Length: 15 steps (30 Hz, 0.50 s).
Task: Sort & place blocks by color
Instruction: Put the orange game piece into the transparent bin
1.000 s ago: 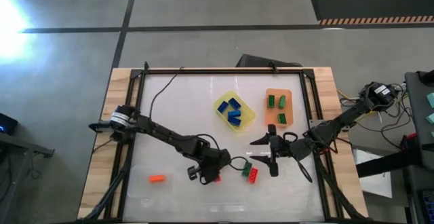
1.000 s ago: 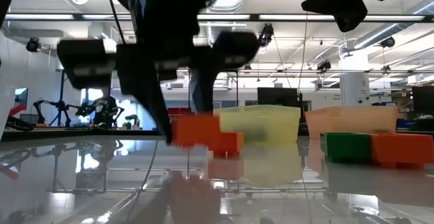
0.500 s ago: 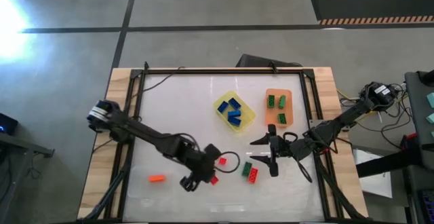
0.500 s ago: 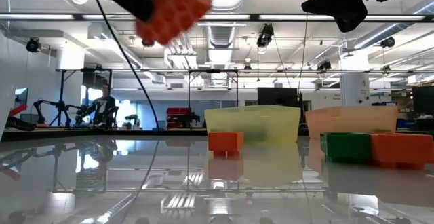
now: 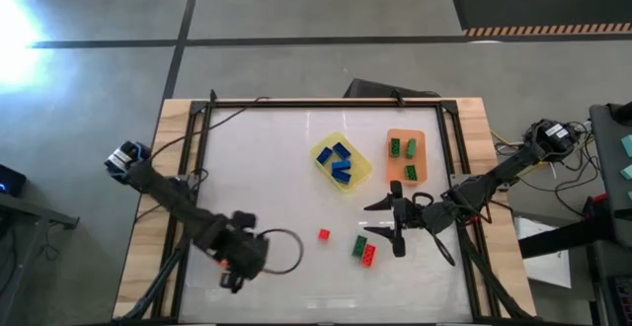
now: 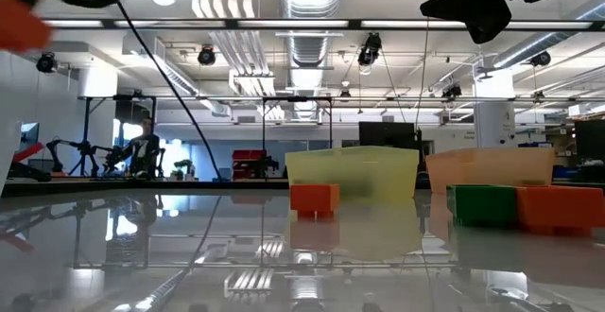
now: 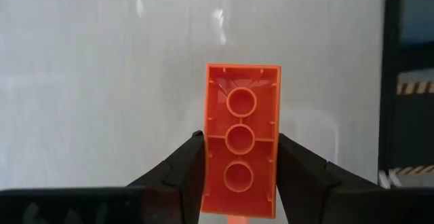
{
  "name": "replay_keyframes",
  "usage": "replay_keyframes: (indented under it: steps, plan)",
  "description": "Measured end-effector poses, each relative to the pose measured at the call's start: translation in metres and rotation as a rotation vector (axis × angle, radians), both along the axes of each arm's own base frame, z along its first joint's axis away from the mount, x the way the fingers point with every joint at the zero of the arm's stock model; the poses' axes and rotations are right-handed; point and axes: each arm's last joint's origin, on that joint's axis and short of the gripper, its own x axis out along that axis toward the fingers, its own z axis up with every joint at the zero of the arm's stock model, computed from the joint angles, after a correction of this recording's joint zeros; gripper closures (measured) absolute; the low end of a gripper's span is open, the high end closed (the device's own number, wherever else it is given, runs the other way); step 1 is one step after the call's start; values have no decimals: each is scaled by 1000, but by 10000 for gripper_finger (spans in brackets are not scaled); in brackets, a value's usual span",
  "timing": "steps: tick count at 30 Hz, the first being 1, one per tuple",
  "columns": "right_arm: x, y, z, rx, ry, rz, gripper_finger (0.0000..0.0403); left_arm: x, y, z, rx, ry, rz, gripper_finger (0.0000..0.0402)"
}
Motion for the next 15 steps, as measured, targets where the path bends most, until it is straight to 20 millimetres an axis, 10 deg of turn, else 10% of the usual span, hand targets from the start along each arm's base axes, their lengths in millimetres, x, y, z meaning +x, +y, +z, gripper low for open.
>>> replay_keyframes:
  steps: [15]
  plan:
    - [0,0,0,-33,0,10,168,-54,-30,-45,37,191,183,269]
